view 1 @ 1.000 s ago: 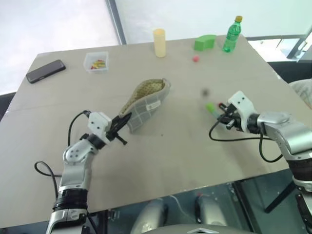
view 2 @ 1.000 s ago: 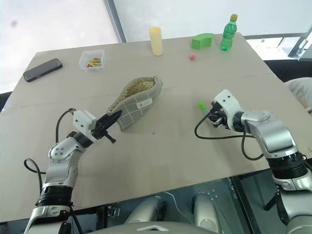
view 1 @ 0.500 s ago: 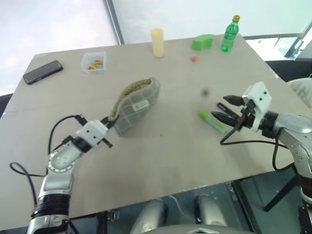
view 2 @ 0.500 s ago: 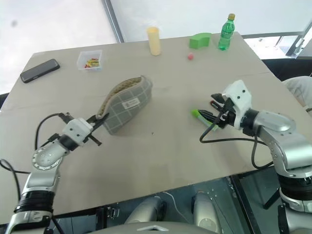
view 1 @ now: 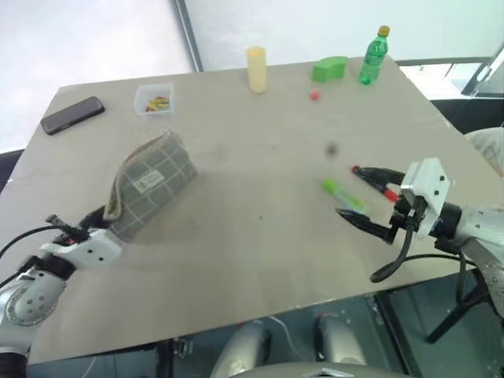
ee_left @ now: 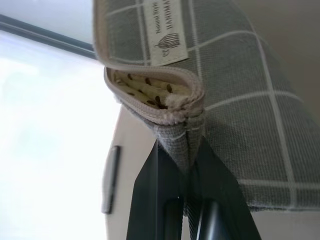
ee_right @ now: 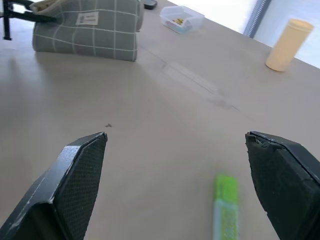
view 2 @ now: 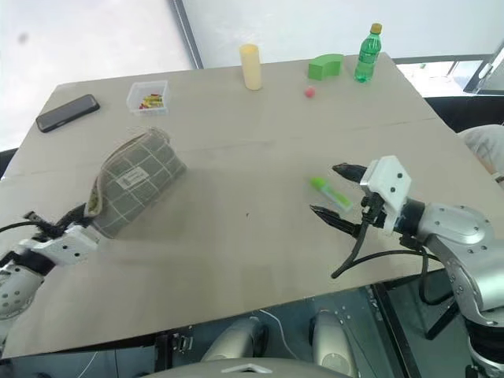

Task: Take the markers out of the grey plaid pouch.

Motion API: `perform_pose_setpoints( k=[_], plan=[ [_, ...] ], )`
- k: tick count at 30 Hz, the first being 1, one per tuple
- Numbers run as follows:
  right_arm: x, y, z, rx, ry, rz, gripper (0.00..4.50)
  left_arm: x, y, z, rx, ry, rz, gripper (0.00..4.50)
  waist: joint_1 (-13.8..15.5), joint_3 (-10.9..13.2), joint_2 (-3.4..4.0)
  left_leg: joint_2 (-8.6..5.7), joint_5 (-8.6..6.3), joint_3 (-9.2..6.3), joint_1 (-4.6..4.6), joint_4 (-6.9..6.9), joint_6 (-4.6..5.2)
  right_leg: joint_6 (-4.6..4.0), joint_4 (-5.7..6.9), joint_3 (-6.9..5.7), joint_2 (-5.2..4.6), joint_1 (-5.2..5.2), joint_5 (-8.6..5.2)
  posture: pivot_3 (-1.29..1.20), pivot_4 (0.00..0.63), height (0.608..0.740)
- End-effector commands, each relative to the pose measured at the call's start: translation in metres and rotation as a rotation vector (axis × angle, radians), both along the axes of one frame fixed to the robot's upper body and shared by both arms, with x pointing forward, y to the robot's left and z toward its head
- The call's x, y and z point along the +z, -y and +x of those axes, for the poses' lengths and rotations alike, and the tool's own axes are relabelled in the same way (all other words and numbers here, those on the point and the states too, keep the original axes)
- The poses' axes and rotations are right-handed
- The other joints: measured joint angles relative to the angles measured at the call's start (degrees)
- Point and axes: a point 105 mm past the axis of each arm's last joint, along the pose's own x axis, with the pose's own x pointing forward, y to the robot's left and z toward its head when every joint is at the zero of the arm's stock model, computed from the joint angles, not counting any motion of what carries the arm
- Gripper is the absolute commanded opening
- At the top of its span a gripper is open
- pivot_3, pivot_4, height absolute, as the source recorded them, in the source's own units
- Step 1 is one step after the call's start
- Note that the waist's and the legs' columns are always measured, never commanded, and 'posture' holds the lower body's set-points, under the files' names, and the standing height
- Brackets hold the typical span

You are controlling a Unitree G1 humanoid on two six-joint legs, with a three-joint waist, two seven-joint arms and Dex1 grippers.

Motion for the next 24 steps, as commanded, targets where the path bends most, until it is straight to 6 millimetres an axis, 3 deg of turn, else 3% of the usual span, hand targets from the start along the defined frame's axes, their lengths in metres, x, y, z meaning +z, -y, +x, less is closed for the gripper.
perform_pose_setpoints(
  k=[1,3,6,7,9,10,13,15,18,21,24],
  plan=[
    [0.014,-0.003,0.003,0.009,0.071,0.015,4.49,0.023,-0.005,-0.001,0.0,0.095,0.058,0.0,0.01,0.01,0.0,0.0,0.0,0.0,0.0,0.0,0.0,0.0,0.0,0.0,0.0,0.0,0.0,0.0,0.15,0.74],
    [0.014,-0.005,0.006,0.017,0.077,0.016,4.49,0.011,0.001,-0.001,-0.027,0.041,0.049,0.0,0.01,0.01,0.0,-0.01,0.0,0.01,0.0,0.0,0.0,0.0,0.0,0.0,-0.02,0.0,0.0,0.0,0.15,0.74],
    [0.01,-0.007,0.008,0.032,0.08,0.011,4.49,-0.029,0.016,-0.006,-0.06,-0.13,-0.081,0.0,-0.07,0.04,0.07,-0.02,0.0,0.01,0.0,-0.03,0.0,0.0,-0.01,0.0,-0.04,0.0,0.0,0.0,0.15,0.74],
    [0.009,-0.007,0.008,0.034,0.08,0.011,4.5,-0.036,0.017,-0.007,-0.053,-0.159,-0.133,0.7,-0.14,0.07,0.11,-0.01,-0.01,0.04,0.0,-0.05,0.02,0.0,-0.01,0.02,-0.06,-0.01,0.0,0.0,0.15,0.74],
    [0.007,-0.007,0.006,0.042,0.08,0.01,4.5,-0.043,0.019,-0.009,-0.051,-0.188,-0.193,1.43,-0.2,0.05,0.07,-0.01,-0.02,0.03,-0.01,-0.05,0.04,0.0,0.0,0.02,-0.07,-0.02,0.0,0.0,0.15,0.74],
    [0.007,-0.007,0.006,0.045,0.079,0.009,4.5,-0.045,0.02,-0.01,-0.054,-0.196,-0.212,2.0,-0.2,0.05,0.07,0.0,-0.02,0.02,-0.01,-0.04,0.04,0.0,0.0,0.0,-0.06,-0.02,0.0,0.0,0.15,0.74],
    [0.006,-0.006,0.002,0.046,0.071,0.01,4.5,-0.039,0.026,-0.016,-0.078,-0.185,-0.403,3.38,-0.15,0.05,0.08,0.0,-0.02,0.01,0.0,-0.03,0.04,0.0,0.02,0.0,-0.07,-0.01,0.0,0.0,0.15,0.74],
    [0.004,-0.005,0.001,0.041,0.063,0.01,4.5,-0.033,0.039,-0.024,-0.139,-0.227,-0.636,3.38,-0.38,0.05,0.08,0.0,-0.03,0.05,0.0,-0.01,0.05,0.0,0.01,0.04,-0.31,0.0,0.0,0.0,0.15,0.74],
    [0.001,0.0,0.001,0.025,0.047,0.01,4.5,-0.027,0.076,-0.046,-0.308,-0.402,-0.924,3.38,-0.49,0.05,0.04,0.02,-0.12,0.08,-0.05,0.09,0.2,-0.01,-0.01,0.06,-0.32,-0.01,0.0,0.0,0.15,0.74],
    [-0.002,0.012,0.002,-0.016,0.032,-0.004,4.5,-0.018,0.101,-0.063,-0.399,-0.525,-1.035,3.38,-0.19,0.08,0.09,0.01,-0.13,0.1,-0.05,0.12,0.22,-0.01,-0.02,0.07,-0.34,0.02,0.0,0.0,0.15,0.74],
    [-0.01,0.032,0.001,-0.08,-0.006,-0.041,4.5,-0.017,0.112,-0.07,-0.394,-0.608,-1.09,3.38,0.46,0.12,0.14,-0.02,-0.13,0.09,-0.02,0.15,0.23,-0.01,-0.02,0.01,-0.11,0.08,0.0,0.0,0.15,0.74]
  ],
)
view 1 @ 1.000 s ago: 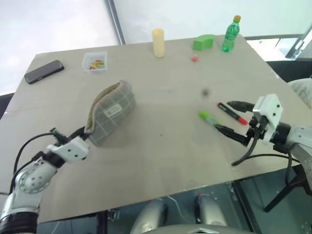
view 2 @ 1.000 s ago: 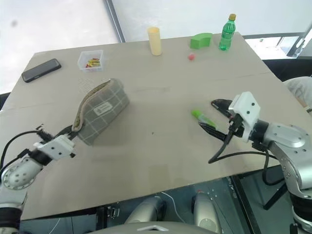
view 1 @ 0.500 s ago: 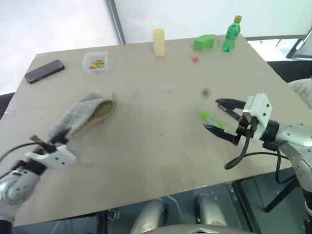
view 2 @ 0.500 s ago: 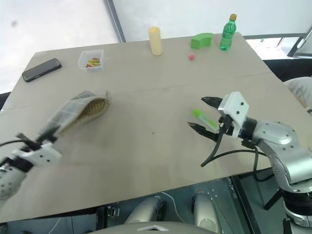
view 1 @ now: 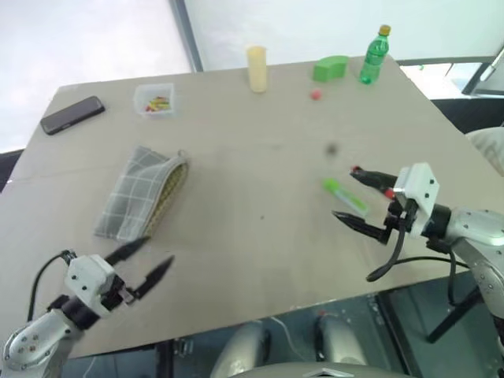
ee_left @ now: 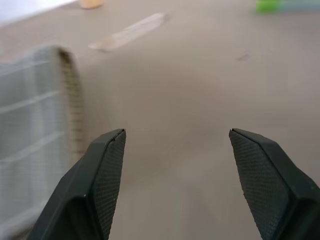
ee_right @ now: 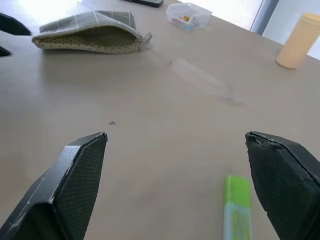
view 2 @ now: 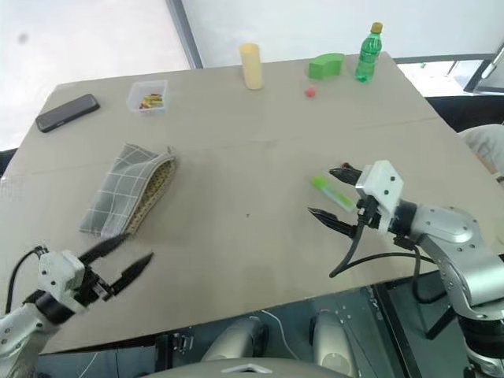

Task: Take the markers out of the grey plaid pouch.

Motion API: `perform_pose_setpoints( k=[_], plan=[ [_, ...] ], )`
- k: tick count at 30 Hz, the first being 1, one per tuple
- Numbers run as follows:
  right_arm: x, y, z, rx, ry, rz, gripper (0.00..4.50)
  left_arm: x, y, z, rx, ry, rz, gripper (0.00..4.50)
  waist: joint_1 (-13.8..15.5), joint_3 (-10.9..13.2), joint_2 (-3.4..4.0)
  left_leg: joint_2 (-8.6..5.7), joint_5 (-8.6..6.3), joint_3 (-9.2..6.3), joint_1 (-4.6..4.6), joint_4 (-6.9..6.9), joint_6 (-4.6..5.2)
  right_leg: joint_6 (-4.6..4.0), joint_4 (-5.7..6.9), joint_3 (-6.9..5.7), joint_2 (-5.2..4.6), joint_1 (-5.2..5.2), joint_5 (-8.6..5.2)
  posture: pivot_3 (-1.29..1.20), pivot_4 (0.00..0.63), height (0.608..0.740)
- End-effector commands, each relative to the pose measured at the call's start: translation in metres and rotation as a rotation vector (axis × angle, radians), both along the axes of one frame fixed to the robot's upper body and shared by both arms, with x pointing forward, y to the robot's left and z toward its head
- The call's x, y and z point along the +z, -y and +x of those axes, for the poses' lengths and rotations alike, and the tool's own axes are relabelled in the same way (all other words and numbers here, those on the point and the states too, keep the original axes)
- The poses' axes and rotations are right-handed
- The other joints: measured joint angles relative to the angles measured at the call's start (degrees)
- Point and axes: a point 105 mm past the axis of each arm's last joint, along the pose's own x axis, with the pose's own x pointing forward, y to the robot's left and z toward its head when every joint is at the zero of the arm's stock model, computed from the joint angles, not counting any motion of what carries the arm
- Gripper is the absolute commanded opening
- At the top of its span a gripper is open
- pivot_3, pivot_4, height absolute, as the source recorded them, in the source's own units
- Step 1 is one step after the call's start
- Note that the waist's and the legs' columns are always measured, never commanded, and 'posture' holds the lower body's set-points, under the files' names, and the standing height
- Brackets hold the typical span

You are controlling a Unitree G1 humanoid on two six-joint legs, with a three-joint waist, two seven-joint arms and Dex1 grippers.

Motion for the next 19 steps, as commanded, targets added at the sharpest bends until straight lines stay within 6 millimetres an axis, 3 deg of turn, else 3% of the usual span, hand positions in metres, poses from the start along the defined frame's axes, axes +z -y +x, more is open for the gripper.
perform_pose_setpoints(
  k=[1,6,11,14,19],
  plan=[
    [0.005,0.021,-0.003,-0.062,0.019,-0.023,4.5,0.012,0.005,0.001,-0.009,-0.037,-0.028,3.38,0.5,0.02,0.03,0.01,0.0,0.0,0.03,0.0,0.0,0.0,0.0,0.0,0.04,0.03,0.0,0.0,0.15,0.74],
    [-0.01,0.068,-0.016,-0.256,-0.058,-0.053,4.5,0.019,0.004,0.01,0.022,-0.039,-0.054,3.38,1.07,0.09,0.08,0.04,-0.01,0.03,0.4,-0.02,0.01,0.01,-0.03,0.01,0.13,0.44,-0.02,0.0,0.15,0.74],
    [-0.027,0.109,-0.036,-0.395,-0.118,-0.076,4.5,0.011,-0.004,0.017,0.032,-0.059,-0.057,3.38,0.91,0.09,0.08,0.04,-0.01,0.11,0.49,-0.02,0.01,0.01,-0.03,0.09,0.13,0.48,-0.02,0.0,0.15,0.74],
    [-0.032,0.118,-0.042,-0.422,-0.141,-0.104,4.5,0.008,-0.007,0.02,0.029,-0.061,-0.069,3.38,0.7,0.09,0.09,0.08,-0.01,0.14,0.52,-0.04,0.0,0.01,-0.02,0.11,0.18,0.49,-0.01,0.0,0.15,0.74],
    [-0.032,0.116,-0.046,-0.427,-0.157,-0.111,4.5,0.003,-0.012,0.023,0.023,-0.065,-0.085,3.38,0.83,0.09,0.1,0.12,-0.01,0.22,0.56,-0.03,0.0,0.02,-0.01,0.18,0.2,0.5,-0.01,0.0,0.15,0.74]
  ],
)
